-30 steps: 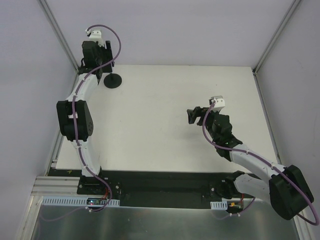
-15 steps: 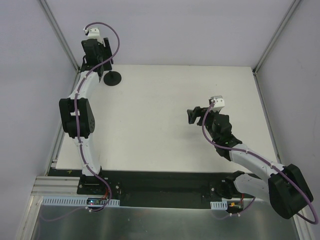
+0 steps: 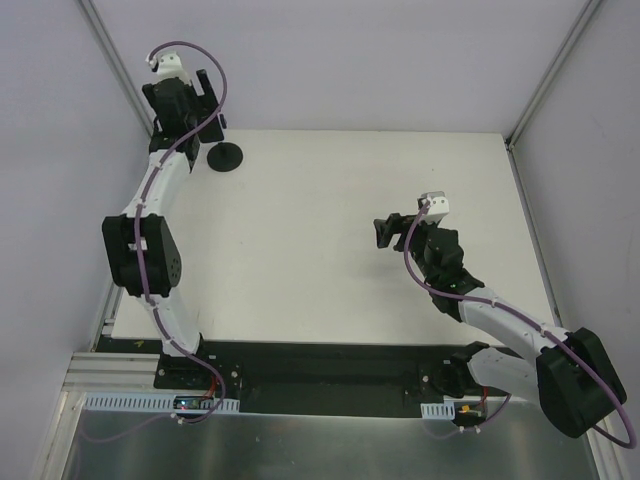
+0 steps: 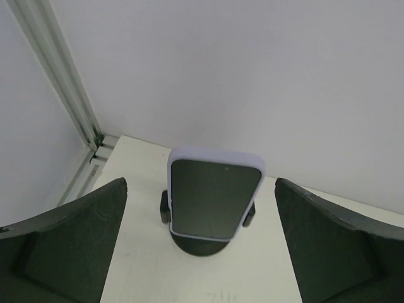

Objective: Place the phone on the phone stand

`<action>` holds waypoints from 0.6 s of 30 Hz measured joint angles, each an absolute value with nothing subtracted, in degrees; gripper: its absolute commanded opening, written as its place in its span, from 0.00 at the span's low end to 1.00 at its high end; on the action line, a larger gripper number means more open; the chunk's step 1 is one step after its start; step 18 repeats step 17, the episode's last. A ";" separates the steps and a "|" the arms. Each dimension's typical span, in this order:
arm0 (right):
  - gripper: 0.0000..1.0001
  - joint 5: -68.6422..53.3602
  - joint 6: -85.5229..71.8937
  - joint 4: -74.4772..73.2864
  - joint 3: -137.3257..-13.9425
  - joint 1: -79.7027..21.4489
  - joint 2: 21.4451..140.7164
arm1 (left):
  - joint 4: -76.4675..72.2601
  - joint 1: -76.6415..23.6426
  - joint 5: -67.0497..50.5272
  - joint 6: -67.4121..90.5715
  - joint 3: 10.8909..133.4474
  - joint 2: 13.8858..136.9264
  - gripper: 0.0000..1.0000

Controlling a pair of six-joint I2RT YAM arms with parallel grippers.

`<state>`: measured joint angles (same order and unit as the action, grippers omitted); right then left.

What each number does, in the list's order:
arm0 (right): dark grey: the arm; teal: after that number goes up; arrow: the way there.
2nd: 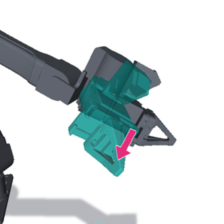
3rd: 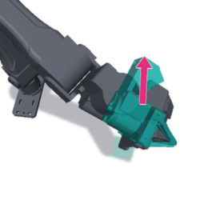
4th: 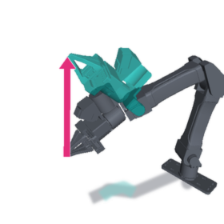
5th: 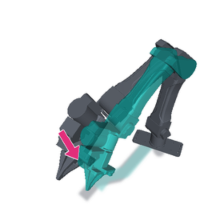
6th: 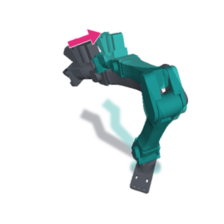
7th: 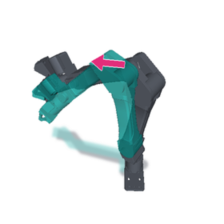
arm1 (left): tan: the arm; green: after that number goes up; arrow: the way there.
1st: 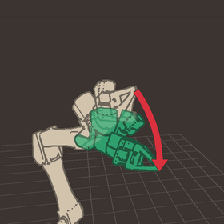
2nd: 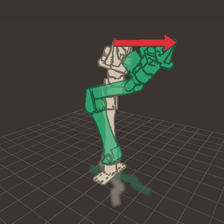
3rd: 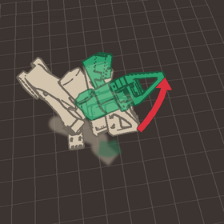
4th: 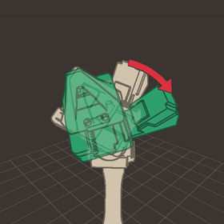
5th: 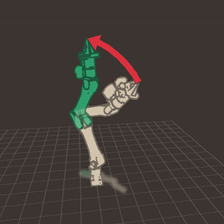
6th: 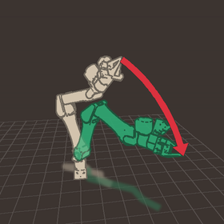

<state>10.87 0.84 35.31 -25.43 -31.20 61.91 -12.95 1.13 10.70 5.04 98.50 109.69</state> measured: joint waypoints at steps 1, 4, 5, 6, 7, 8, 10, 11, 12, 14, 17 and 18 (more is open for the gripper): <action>0.90 10.90 0.84 35.31 -25.43 -31.20 61.91 | -13.02 1.13 11.16 5.87 96.64 107.57 0.99; 0.92 11.33 0.84 35.27 -25.43 -31.20 61.91 | -11.90 1.06 12.95 10.48 89.78 99.31 0.99; 0.93 11.51 0.82 35.24 -25.43 -31.18 61.89 | -11.46 0.99 13.45 12.86 85.71 95.04 0.99; 0.95 11.64 0.82 35.22 -25.43 -31.18 61.84 | -10.96 0.75 13.80 14.79 82.11 90.91 0.99; 0.96 11.84 0.80 35.22 -25.43 -31.20 61.76 | -10.79 0.43 13.85 16.23 79.15 87.64 0.99; 0.98 12.27 0.82 35.09 -25.43 -31.18 61.41 | -10.70 -0.10 14.09 17.91 74.91 83.05 0.99; 1.00 13.08 0.75 34.89 -25.39 -31.14 60.27 | -10.98 -2.04 13.98 19.73 69.43 76.97 0.99; 1.00 13.61 0.73 34.87 -25.26 -31.14 59.18 | -11.62 -3.79 13.78 20.21 66.17 74.02 0.99; 1.00 14.04 0.71 35.00 -24.95 -31.11 58.08 | -12.08 -5.82 13.13 20.34 63.09 71.31 0.99; 0.96 14.76 0.73 35.77 -23.20 -31.09 54.28 | -14.24 -10.72 10.94 19.68 56.71 67.11 0.99; 0.97 14.98 0.93 37.04 -20.14 -31.09 48.42 | -16.10 -16.64 6.48 16.40 49.84 62.37 0.99; 0.97 14.98 0.93 37.04 -20.14 -31.09 48.42 | -16.10 -16.64 6.48 16.40 49.84 62.37 0.99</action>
